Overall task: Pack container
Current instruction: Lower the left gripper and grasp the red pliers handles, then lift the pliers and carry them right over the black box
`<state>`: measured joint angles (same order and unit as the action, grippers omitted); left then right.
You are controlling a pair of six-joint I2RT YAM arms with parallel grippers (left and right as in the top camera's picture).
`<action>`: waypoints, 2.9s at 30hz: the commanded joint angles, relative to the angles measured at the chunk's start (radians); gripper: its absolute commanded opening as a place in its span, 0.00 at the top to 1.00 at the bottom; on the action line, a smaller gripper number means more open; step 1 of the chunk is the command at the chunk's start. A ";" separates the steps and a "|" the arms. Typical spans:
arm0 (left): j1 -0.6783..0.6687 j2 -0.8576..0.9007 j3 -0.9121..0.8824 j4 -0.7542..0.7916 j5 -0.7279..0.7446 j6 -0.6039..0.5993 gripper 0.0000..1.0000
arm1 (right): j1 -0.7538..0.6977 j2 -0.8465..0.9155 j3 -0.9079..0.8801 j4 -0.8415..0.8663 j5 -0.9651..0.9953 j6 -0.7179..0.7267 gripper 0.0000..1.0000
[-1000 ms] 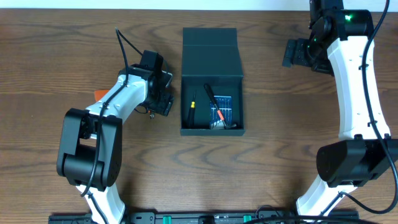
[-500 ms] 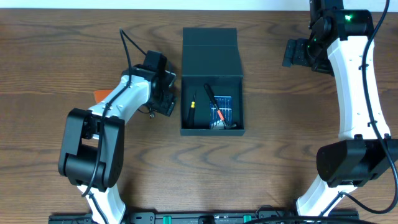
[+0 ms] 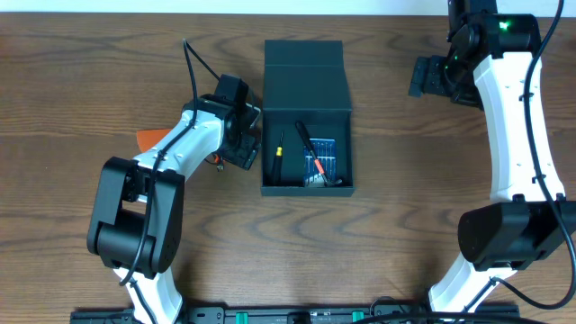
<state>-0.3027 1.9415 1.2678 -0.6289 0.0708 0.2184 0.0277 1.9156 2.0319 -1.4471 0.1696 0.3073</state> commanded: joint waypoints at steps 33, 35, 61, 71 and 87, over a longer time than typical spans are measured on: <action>0.005 0.098 -0.009 -0.021 -0.011 0.013 0.62 | -0.001 -0.007 0.018 -0.002 0.010 0.014 0.01; 0.005 0.098 -0.009 -0.021 -0.011 0.013 0.67 | -0.001 -0.007 0.018 -0.002 0.010 0.014 0.01; 0.005 0.062 -0.009 -0.041 -0.059 0.012 0.94 | -0.001 -0.007 0.018 -0.002 0.010 0.014 0.01; 0.005 -0.027 -0.009 -0.047 -0.091 0.012 0.94 | -0.001 -0.007 0.018 -0.002 0.010 0.014 0.01; 0.005 -0.184 -0.009 -0.074 -0.091 -0.019 0.94 | -0.001 -0.007 0.018 -0.002 0.010 0.014 0.01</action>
<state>-0.3012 1.8172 1.2652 -0.7002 -0.0074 0.2279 0.0277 1.9156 2.0319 -1.4471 0.1696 0.3073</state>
